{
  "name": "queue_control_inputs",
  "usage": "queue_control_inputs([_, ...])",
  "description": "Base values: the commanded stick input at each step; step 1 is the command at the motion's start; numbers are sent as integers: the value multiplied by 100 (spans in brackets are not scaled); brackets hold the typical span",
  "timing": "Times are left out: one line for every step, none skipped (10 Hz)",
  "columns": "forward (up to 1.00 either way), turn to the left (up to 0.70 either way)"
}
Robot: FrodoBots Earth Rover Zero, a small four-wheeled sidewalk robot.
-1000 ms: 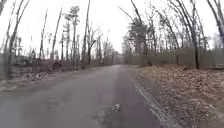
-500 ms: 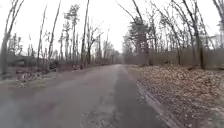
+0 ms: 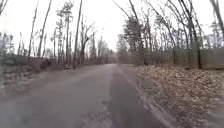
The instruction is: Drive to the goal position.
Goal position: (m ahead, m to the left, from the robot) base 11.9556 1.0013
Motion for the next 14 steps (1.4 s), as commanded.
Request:
queue_control_inputs([100, 0])
queue_control_inputs([100, 0])
queue_control_inputs([100, 0])
queue_control_inputs([100, 0])
queue_control_inputs([100, 0])
queue_control_inputs([100, 0])
queue_control_inputs([100, 0])
queue_control_inputs([100, 0])
queue_control_inputs([100, 0])
queue_control_inputs([100, 0])
queue_control_inputs([100, 0])
queue_control_inputs([100, 0])
queue_control_inputs([100, 0])
queue_control_inputs([100, 0])
